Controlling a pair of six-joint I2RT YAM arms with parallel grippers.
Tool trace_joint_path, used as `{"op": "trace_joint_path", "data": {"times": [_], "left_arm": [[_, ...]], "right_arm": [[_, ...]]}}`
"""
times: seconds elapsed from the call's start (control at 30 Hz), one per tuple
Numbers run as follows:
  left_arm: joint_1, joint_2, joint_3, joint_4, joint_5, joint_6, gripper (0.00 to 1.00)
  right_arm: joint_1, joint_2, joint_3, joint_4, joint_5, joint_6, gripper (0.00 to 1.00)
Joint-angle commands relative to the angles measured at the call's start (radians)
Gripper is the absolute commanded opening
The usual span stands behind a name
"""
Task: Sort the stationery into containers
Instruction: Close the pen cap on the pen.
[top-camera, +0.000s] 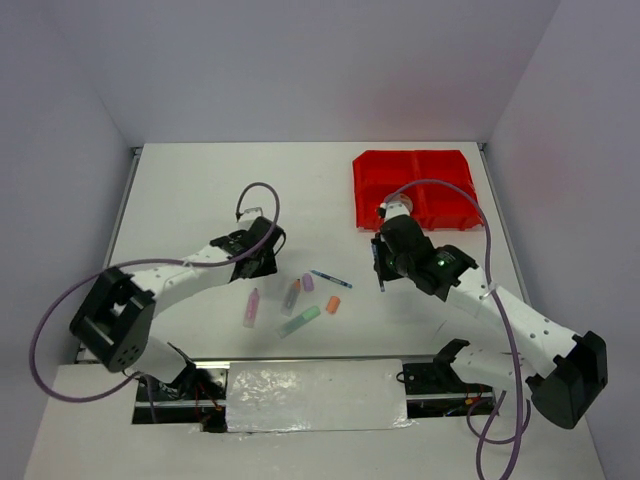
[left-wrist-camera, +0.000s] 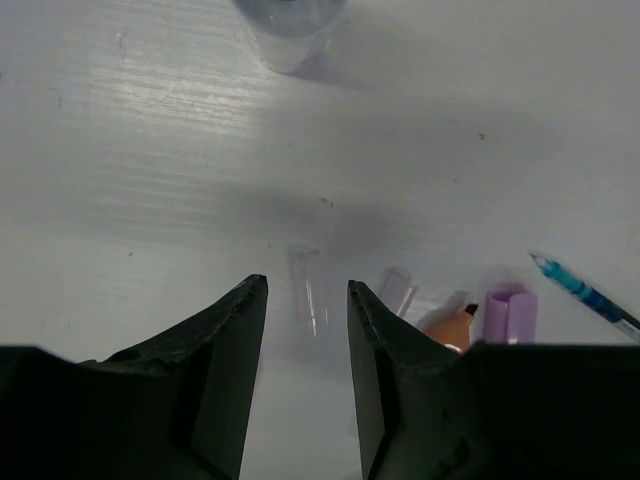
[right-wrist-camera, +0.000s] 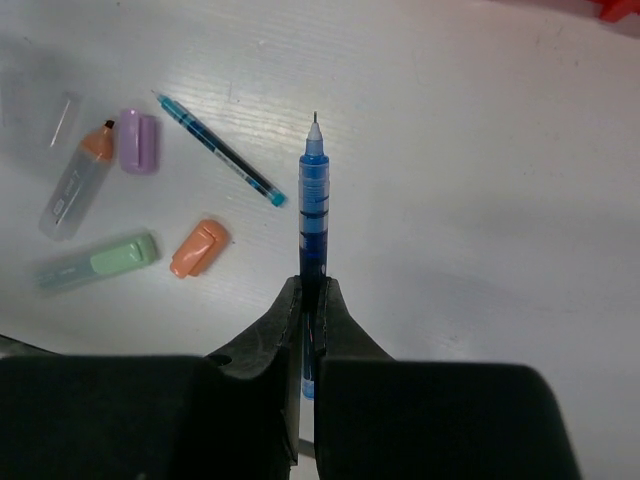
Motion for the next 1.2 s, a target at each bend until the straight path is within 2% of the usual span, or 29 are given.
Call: {"op": "trace_joint_path", "data": {"times": [0.0, 0.17, 0.83, 0.97, 1.17], "left_arm": [[-0.011, 0.111, 0.075, 0.023, -0.064, -0.039, 0.50], [-0.025, 0.204, 0.099, 0.025, -0.064, -0.055, 0.46], [-0.058, 0.248, 0.100, -0.016, -0.087, -0.082, 0.42], [-0.062, 0.260, 0.102, -0.012, -0.076, -0.074, 0.35], [-0.080, 0.260, 0.088, -0.009, -0.071, -0.081, 0.38]], "right_arm": [[0.008, -0.039, -0.015, -0.030, 0.020, -0.015, 0.00], [0.006, -0.058, -0.016, -0.037, 0.027, -0.023, 0.00], [0.006, -0.044, -0.009, -0.036, 0.024, -0.034, 0.00], [0.008, -0.039, -0.009, -0.036, 0.027, -0.035, 0.00], [0.008, -0.032, -0.010, -0.031, 0.027, -0.034, 0.00]]}}
